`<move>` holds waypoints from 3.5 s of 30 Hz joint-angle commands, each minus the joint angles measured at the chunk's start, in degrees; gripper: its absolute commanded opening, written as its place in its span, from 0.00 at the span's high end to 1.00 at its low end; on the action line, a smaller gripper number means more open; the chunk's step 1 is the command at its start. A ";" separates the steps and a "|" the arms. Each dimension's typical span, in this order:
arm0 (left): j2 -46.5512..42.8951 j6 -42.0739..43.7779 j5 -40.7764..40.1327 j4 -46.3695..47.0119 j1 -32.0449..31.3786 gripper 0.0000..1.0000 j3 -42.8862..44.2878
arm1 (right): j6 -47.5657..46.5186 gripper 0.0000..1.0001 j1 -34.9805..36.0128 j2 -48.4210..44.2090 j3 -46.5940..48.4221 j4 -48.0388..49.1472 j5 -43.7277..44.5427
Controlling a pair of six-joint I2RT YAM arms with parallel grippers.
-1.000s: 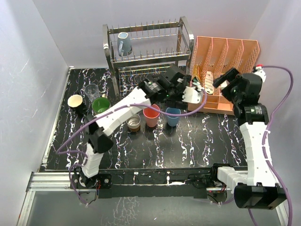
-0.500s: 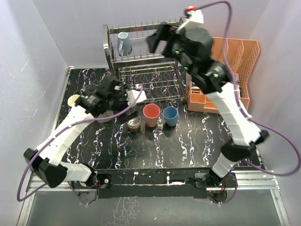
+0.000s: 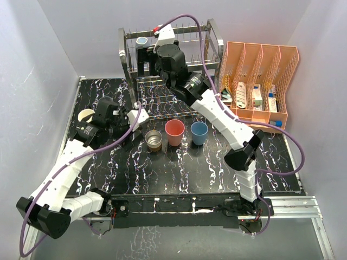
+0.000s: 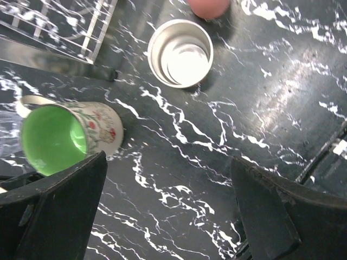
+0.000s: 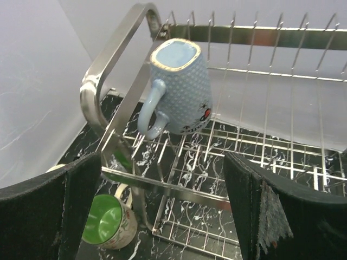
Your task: Unload the cups from the dish rack
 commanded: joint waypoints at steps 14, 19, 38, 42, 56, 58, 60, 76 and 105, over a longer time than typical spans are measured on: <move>30.72 -18.48 -8.98 17.02 0.74 0.32 61.64 | 3.02 0.02 -2.09 -41.12 -41.44 14.31 9.55; 37.64 -21.54 -14.14 19.43 0.78 0.42 66.63 | 8.11 0.02 -2.09 -49.19 -54.10 12.77 10.86; 46.94 -24.28 -19.26 11.47 3.64 0.52 74.62 | 13.60 0.02 -2.09 -55.21 -64.47 10.77 10.89; 47.85 -25.17 -13.88 6.78 6.58 0.54 74.73 | 13.76 0.02 -2.09 -55.46 -64.69 10.82 10.90; 49.87 -24.77 -1.73 5.00 8.29 0.63 76.07 | 14.87 0.02 -2.13 -55.59 -65.43 10.15 10.93; 50.14 -23.92 -2.17 4.80 8.28 0.64 76.12 | 15.00 0.02 -2.09 -55.62 -65.39 10.16 11.06; 50.49 -23.41 -2.43 4.58 8.23 0.64 75.84 | 15.02 0.02 -2.09 -55.58 -65.34 10.16 11.13; 53.51 -22.98 -6.92 5.36 8.28 0.83 76.44 | 15.56 0.02 -2.09 -57.36 -66.15 10.46 11.86; 41.58 -38.58 10.37 36.36 7.41 1.00 64.21 | 18.12 0.03 -2.09 -61.15 -69.07 11.32 14.19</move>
